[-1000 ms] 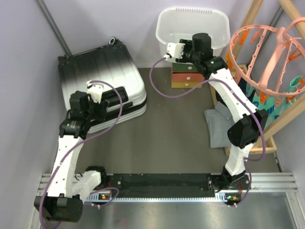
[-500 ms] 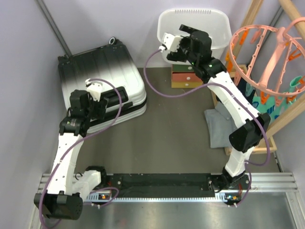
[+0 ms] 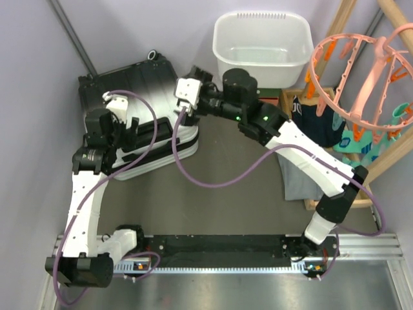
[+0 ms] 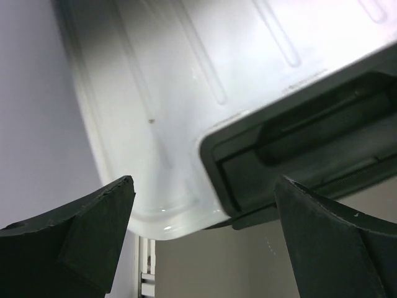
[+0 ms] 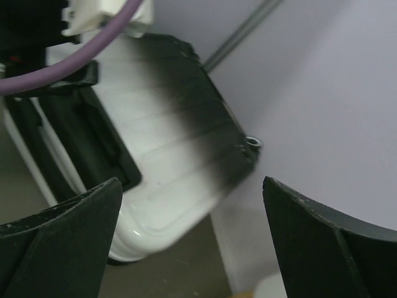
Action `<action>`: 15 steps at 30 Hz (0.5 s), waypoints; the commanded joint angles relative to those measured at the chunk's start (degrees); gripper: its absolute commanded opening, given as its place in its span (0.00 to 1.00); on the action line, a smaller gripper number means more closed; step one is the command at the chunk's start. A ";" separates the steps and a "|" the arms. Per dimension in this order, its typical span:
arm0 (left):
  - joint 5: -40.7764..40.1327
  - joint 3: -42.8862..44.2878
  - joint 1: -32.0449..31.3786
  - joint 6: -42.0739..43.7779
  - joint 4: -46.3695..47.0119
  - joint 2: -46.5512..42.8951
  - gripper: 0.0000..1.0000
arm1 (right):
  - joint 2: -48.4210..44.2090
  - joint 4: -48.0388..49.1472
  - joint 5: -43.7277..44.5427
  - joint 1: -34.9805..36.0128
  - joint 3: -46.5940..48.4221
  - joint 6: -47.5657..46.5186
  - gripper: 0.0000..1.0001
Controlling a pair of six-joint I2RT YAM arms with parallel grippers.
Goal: Open, take out, and arrange the luggage
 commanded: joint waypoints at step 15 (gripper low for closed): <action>7.49 7.18 14.97 -4.70 -1.01 8.72 0.99 | 30.70 -5.65 -11.40 5.18 17.79 4.72 0.96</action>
